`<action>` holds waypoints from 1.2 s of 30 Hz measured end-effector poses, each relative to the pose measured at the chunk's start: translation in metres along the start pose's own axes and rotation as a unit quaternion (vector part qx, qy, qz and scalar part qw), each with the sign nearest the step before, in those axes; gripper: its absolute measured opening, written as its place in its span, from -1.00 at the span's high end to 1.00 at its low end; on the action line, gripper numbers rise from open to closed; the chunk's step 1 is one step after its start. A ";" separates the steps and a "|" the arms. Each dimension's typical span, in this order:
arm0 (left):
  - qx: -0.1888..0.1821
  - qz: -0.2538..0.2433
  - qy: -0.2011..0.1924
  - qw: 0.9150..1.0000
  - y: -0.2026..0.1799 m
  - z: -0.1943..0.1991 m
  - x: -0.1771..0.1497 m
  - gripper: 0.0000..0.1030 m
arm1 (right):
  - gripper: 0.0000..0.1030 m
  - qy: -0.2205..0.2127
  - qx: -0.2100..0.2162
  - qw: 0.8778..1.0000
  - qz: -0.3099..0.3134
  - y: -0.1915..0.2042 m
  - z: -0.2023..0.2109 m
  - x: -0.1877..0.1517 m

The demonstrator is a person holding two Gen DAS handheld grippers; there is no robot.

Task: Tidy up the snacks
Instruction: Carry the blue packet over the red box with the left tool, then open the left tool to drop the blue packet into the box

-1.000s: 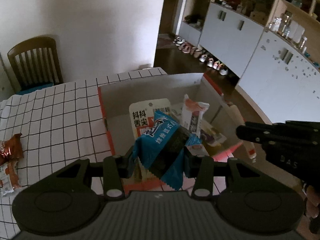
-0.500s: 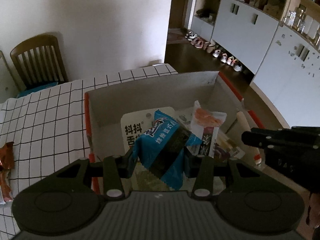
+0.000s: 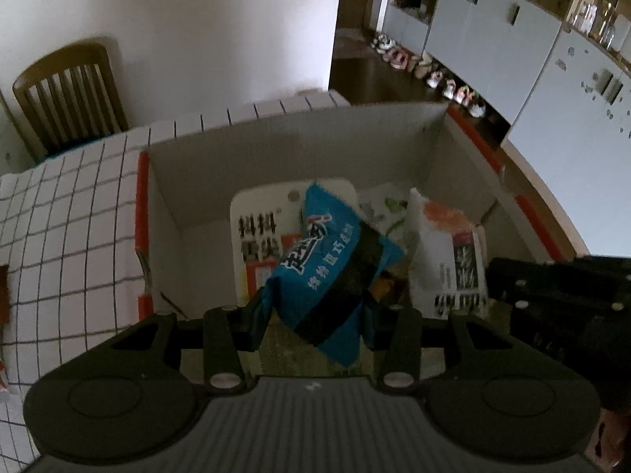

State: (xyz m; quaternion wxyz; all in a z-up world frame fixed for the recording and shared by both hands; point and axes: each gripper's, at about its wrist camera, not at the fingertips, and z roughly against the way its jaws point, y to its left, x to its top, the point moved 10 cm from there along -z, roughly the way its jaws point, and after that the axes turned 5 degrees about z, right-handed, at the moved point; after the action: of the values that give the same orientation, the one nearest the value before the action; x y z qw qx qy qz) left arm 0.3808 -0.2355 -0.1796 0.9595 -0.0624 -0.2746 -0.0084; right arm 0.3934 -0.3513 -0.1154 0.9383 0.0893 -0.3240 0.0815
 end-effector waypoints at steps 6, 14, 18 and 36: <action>-0.004 -0.008 0.011 1.000 -0.002 0.003 -0.009 0.09 | 0.61 -0.001 0.006 1.000 -0.001 0.000 0.008 -0.001; -0.014 -0.004 0.005 1.000 -0.003 0.021 -0.016 -0.22 | 0.34 -0.015 0.011 1.000 0.000 0.000 0.029 -0.005; -0.017 -0.001 -0.004 1.000 -0.002 0.033 -0.017 -0.27 | 0.19 -0.025 0.015 1.000 0.004 0.004 0.042 -0.006; -0.043 0.010 -0.073 0.996 0.015 0.122 -0.032 -0.28 | -0.33 -0.087 0.049 0.994 0.031 0.052 0.109 0.006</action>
State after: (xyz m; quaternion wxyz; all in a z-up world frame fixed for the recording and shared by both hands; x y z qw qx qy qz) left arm 0.2903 -0.2064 -0.0950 0.9332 -0.1066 -0.3431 -0.0061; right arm 0.3225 -0.3243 -0.0214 0.8980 0.1325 -0.4027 0.1180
